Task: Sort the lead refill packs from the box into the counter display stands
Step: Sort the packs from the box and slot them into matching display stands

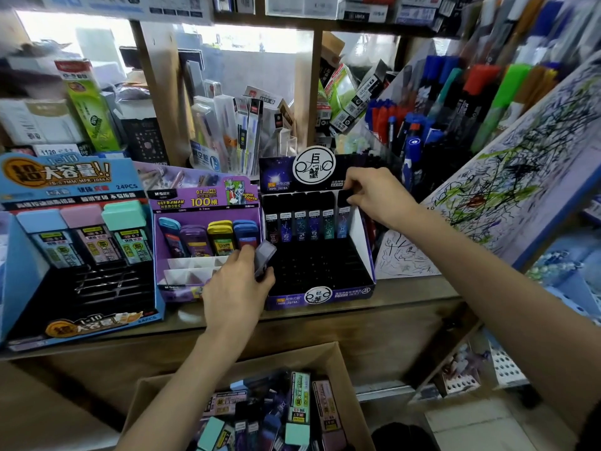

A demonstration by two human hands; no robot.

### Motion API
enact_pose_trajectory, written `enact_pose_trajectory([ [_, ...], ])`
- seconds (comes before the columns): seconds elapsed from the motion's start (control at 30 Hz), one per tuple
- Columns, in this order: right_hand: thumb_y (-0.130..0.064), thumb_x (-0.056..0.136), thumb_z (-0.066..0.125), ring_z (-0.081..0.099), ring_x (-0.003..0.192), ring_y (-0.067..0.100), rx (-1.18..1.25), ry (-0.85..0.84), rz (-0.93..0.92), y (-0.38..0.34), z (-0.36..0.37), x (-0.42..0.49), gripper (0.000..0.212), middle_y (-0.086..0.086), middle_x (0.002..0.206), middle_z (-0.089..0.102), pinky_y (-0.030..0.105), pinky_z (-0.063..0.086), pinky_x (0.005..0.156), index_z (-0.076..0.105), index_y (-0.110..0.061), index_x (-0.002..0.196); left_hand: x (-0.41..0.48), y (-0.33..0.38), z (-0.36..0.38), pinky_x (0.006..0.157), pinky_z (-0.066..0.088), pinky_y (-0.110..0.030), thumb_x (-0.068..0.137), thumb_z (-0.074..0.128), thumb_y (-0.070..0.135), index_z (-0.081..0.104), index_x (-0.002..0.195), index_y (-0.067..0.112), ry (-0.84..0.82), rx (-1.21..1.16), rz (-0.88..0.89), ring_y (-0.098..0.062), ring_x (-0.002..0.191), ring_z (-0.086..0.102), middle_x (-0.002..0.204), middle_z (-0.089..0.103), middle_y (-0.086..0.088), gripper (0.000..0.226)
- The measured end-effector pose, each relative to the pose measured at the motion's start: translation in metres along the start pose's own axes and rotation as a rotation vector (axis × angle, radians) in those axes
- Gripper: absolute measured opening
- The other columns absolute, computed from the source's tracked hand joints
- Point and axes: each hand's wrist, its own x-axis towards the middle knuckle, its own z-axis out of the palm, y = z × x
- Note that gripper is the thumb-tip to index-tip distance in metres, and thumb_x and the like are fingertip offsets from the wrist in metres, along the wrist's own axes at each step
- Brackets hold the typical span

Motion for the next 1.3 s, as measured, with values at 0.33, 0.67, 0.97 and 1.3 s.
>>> enact_pose_trajectory([
  [0.33,-0.017,0.094,0.052,0.048,0.107,0.029,-0.374,0.026,-0.125,-0.013,-0.003,-0.007,0.028,0.012,0.115,0.051,0.041,0.048,0.080,0.059,-0.006,0.119,0.003,-0.004,-0.029,0.061,0.029,-0.036,0.086,0.040,0.032,0.040,0.091,0.027,-0.203,-0.730,-0.165,-0.015,0.071,0.042,0.081,0.044,0.004,0.007],
  [0.67,-0.034,0.092,0.056,0.064,0.074,0.007,0.835,-0.190,0.067,-0.096,0.030,-0.068,0.013,-0.006,0.083,0.067,0.022,0.049,0.065,0.063,-0.023,0.091,-0.010,0.002,-0.054,0.063,0.039,-0.012,0.098,0.044,0.015,0.046,0.099,0.026,-0.356,-0.935,0.016,0.002,0.073,0.050,0.092,0.053,0.002,0.011],
  [0.97,-0.011,0.091,0.058,0.066,0.063,0.009,1.168,-0.097,0.275,-0.112,0.043,-0.074,0.005,0.006,0.079,0.068,0.019,0.051,0.055,0.061,-0.010,0.087,-0.030,-0.030,-0.070,0.074,0.043,-0.007,0.084,0.050,0.044,0.046,0.125,0.032,-0.265,-0.896,0.077,0.009,0.090,0.056,0.113,0.056,0.013,0.043],
  [1.3,-0.022,0.094,0.056,0.068,0.070,0.015,1.228,-0.171,0.384,-0.112,0.053,-0.089,0.015,0.008,0.079,0.068,0.021,0.053,0.059,0.061,-0.008,0.093,-0.037,-0.047,-0.073,0.084,0.039,-0.006,0.087,0.055,0.027,0.058,0.107,0.024,0.016,-0.618,0.274,0.008,0.099,0.053,0.103,0.056,0.016,0.020],
])
